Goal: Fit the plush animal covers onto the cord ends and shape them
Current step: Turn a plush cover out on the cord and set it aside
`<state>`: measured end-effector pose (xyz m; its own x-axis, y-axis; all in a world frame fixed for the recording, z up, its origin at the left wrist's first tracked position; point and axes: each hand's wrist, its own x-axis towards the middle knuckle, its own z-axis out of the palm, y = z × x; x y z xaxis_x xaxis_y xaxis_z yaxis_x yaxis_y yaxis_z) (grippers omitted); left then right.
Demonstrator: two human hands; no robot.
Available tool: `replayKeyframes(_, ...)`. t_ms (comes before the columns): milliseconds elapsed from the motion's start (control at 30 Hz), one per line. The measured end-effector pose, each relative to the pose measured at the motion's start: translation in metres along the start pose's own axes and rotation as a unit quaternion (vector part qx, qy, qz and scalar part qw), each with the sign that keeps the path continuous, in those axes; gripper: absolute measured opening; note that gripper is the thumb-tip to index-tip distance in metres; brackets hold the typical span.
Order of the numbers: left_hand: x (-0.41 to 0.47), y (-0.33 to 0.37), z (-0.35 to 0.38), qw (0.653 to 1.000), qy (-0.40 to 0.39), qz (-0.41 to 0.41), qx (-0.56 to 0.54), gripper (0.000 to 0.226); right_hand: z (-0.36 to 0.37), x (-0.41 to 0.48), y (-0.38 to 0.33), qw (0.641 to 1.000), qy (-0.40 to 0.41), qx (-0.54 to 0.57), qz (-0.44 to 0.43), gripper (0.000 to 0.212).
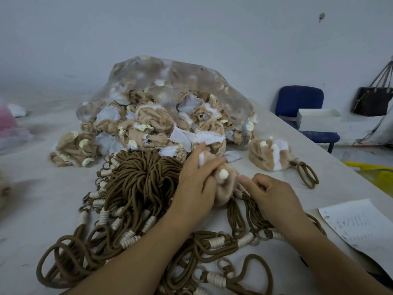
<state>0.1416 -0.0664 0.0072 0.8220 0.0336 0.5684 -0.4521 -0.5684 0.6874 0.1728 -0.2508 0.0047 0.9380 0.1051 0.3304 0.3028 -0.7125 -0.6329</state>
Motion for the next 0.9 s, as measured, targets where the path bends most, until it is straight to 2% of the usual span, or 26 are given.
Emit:
replayKeyframes(100, 0.002, -0.001, -0.004, 0.985, 0.113, -0.029, -0.123, 0.039, -0.001, 0.002, 0.001, 1.000, 0.006, 0.019, 0.000, 0.053)
replayKeyframes(167, 0.002, -0.004, -0.006, 0.984, 0.130, -0.066, -0.102, 0.039, -0.001, 0.002, 0.001, 1.000, 0.002, 0.017, -0.007, 0.053)
replayKeyframes(267, 0.003, -0.008, -0.004, 0.990, 0.081, -0.112, 0.009, 0.058, -0.001, 0.002, 0.001, 1.000, 0.010, 0.015, -0.004, 0.057)
replayKeyframes(367, 0.005, -0.011, -0.005, 0.986, 0.031, -0.163, -0.001, 0.057, -0.002, 0.003, 0.002, 1.000, 0.017, 0.010, -0.001, 0.059)
replayKeyframes(433, 0.007, -0.010, -0.006, 0.976, 0.000, -0.212, -0.057, 0.043, -0.003, 0.003, 0.003, 1.000, 0.016, -0.004, -0.006, 0.058)
replayKeyframes(533, 0.010, -0.004, -0.006, 0.936, 0.000, -0.269, -0.226, 0.018, -0.002, 0.002, 0.003, 0.999, 0.002, -0.029, -0.030, 0.049)
replayKeyframes(600, 0.010, -0.005, -0.006, 0.936, 0.019, -0.253, -0.244, 0.023, -0.001, 0.002, 0.001, 0.999, -0.009, -0.035, -0.040, 0.048)
replayKeyframes(667, 0.010, -0.010, -0.008, 0.952, 0.028, -0.230, -0.199, 0.027, -0.001, 0.002, 0.000, 0.998, -0.014, -0.043, -0.044, 0.049)
replayKeyframes(800, 0.010, -0.010, -0.010, 0.944, 0.069, -0.226, -0.228, 0.036, -0.003, 0.001, 0.000, 0.998, -0.005, -0.044, -0.037, 0.048)
replayKeyframes(900, 0.010, -0.009, -0.010, 0.946, 0.070, -0.210, -0.238, 0.042, -0.003, 0.001, 0.000, 0.999, -0.004, -0.037, -0.036, 0.047)
